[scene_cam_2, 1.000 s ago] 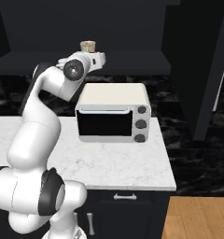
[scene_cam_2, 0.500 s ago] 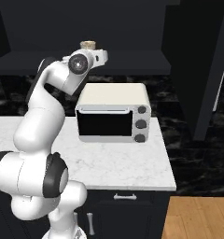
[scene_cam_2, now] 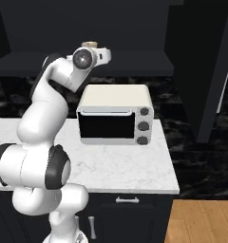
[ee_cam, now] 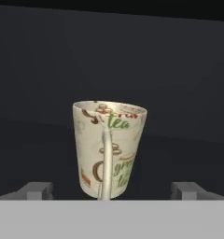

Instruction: Gather all objects into one cabinet and sort the glasses and bowls to opposite sides.

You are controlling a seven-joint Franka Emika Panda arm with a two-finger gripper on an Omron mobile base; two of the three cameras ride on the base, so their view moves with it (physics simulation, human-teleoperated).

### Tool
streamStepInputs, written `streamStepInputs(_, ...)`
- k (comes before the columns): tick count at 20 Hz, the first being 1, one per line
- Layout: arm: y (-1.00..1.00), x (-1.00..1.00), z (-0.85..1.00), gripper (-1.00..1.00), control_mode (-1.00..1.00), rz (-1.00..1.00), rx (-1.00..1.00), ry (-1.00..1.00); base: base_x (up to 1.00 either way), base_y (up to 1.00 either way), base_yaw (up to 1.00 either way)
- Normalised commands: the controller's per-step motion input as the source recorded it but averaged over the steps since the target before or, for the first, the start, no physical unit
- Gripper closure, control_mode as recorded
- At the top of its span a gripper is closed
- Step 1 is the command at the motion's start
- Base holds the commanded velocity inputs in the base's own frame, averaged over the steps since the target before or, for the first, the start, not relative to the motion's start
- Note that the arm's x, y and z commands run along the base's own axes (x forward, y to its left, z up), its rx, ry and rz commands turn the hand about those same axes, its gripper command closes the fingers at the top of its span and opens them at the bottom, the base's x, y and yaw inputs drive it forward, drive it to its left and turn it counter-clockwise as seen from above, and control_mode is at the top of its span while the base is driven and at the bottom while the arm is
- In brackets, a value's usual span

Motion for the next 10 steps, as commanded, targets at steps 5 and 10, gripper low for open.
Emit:
streamStepInputs(5, 0.15, 0.23, 0.0, -1.0, -1.0, 0.0, 0.0, 0.04, 0.0, 0.0, 0.0)
streamStepInputs(10, -0.01, 0.11, 0.0, 1.0, -1.0, 0.0, 0.04, 0.0, 0.0, 0.0, 0.0)
